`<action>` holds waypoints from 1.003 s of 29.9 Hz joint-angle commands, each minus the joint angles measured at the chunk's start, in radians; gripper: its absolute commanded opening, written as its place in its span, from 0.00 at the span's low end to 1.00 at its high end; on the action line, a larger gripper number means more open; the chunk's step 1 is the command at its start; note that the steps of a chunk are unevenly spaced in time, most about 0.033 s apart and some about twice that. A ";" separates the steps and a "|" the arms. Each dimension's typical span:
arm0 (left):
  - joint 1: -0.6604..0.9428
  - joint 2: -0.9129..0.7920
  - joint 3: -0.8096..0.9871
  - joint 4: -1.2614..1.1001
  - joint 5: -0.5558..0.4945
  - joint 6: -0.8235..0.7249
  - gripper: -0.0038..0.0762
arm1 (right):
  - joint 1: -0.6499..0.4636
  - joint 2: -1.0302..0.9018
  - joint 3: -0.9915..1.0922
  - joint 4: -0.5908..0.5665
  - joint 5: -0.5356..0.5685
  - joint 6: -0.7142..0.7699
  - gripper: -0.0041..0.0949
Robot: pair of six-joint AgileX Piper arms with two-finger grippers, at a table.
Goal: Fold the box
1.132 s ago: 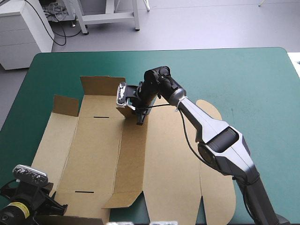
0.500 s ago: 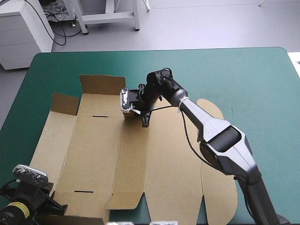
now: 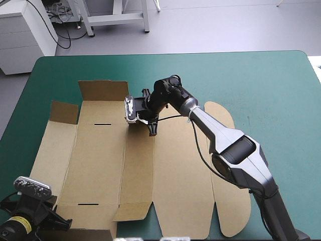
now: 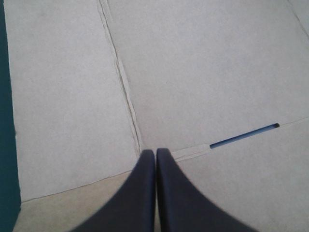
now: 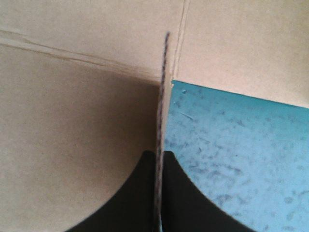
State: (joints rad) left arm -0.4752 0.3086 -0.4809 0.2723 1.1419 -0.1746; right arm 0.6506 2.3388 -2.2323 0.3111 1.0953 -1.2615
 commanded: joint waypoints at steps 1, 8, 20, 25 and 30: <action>-0.002 0.015 -0.021 0.011 -0.045 -0.007 0.04 | 0.028 -0.059 -0.016 0.111 0.024 -0.021 0.03; -0.002 0.015 -0.021 0.011 -0.045 -0.007 0.04 | 0.038 -0.063 -0.016 0.001 0.009 0.118 0.35; -0.002 0.015 -0.021 0.011 -0.045 -0.007 0.04 | 0.024 -0.192 -0.016 -0.356 0.028 0.405 0.39; -0.002 0.015 -0.021 0.011 -0.045 -0.007 0.04 | -0.017 -0.277 -0.016 -0.510 0.101 0.521 0.32; -0.002 0.015 -0.021 0.011 -0.045 -0.007 0.04 | -0.098 -0.367 -0.016 -0.522 0.109 0.737 0.27</action>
State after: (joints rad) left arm -0.4752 0.3086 -0.4809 0.2723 1.1419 -0.1746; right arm 0.5964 2.0877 -2.2220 -0.1771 1.2254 -0.6460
